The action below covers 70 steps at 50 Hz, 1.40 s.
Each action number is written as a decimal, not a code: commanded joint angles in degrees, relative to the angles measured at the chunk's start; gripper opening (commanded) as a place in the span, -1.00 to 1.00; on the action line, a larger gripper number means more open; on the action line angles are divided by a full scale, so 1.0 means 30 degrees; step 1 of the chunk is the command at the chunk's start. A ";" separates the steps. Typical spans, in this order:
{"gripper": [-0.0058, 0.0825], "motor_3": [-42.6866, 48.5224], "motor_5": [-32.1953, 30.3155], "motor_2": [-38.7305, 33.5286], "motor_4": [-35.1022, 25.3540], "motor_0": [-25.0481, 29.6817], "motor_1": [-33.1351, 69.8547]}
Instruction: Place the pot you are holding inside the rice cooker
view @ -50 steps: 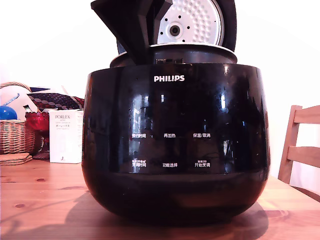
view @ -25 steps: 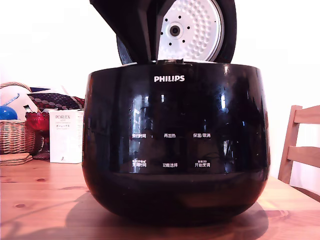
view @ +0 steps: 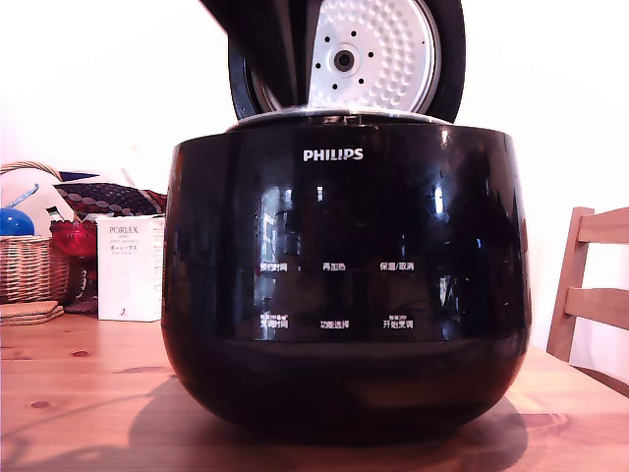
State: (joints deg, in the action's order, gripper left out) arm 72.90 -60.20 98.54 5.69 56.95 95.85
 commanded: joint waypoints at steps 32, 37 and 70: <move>-0.91 0.1392 0.8823 0.0889 0.0452 -0.1705 0.0168; -0.91 0.1013 1.0455 0.0889 0.0291 -0.2463 0.0102; -0.91 -0.3512 1.5132 0.0882 -0.0051 -0.7665 -0.4087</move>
State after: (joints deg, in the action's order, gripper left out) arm 63.40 -15.18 101.89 6.04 34.48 83.61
